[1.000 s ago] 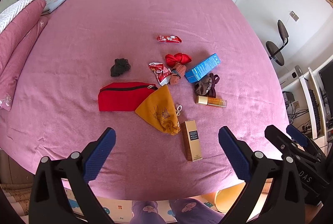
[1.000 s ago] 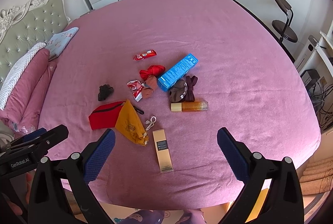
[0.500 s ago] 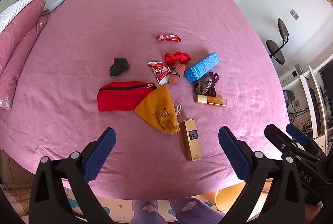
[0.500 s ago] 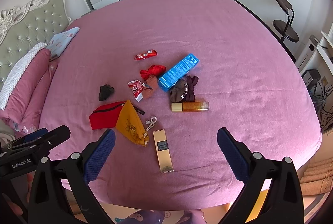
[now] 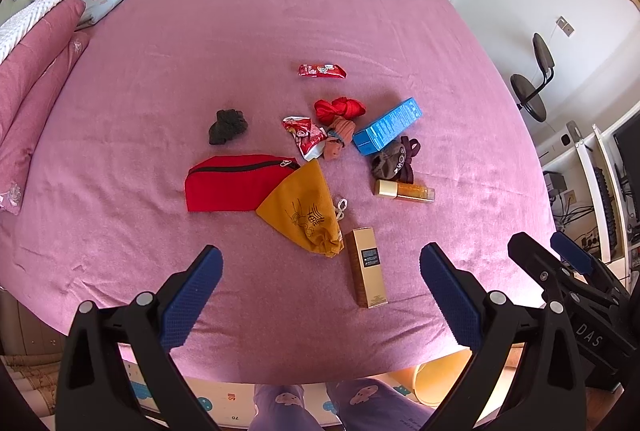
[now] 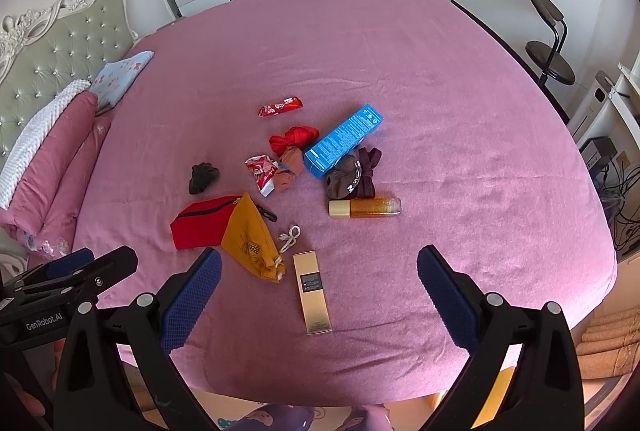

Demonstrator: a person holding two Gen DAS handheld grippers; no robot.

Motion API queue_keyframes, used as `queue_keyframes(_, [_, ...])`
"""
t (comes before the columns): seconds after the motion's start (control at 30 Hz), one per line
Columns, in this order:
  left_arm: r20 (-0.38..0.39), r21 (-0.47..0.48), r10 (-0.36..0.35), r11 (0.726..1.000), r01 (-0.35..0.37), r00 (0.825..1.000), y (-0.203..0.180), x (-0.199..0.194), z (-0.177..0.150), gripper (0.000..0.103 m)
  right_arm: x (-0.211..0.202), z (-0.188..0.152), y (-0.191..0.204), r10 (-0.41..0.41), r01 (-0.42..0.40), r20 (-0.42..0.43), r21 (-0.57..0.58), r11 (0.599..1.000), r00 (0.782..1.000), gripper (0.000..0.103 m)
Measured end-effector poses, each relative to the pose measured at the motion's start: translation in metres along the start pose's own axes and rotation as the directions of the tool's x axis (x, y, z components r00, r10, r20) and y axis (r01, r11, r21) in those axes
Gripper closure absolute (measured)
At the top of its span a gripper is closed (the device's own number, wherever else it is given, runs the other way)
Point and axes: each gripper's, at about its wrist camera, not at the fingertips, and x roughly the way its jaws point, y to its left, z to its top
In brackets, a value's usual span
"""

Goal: Collect trash

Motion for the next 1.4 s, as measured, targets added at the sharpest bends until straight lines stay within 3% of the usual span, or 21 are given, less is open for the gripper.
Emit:
queue_keyframes(0.77, [-0.038, 0.0, -0.004, 1.0, 0.004, 0.999, -0.001, 0.005, 0.003, 0.004, 0.008, 0.002, 0.0, 0.005, -0.004, -0.02, 0.009, 1.0, 1.0, 0.009])
queue_keyframes(1.4, [-0.134, -0.006, -0.012, 1.0, 0.011, 0.991, 0.045, 0.033, 0.009, 0.004, 0.04, -0.004, 0.036, 0.002, -0.001, -0.078, 0.021, 1.0, 0.997, 0.009])
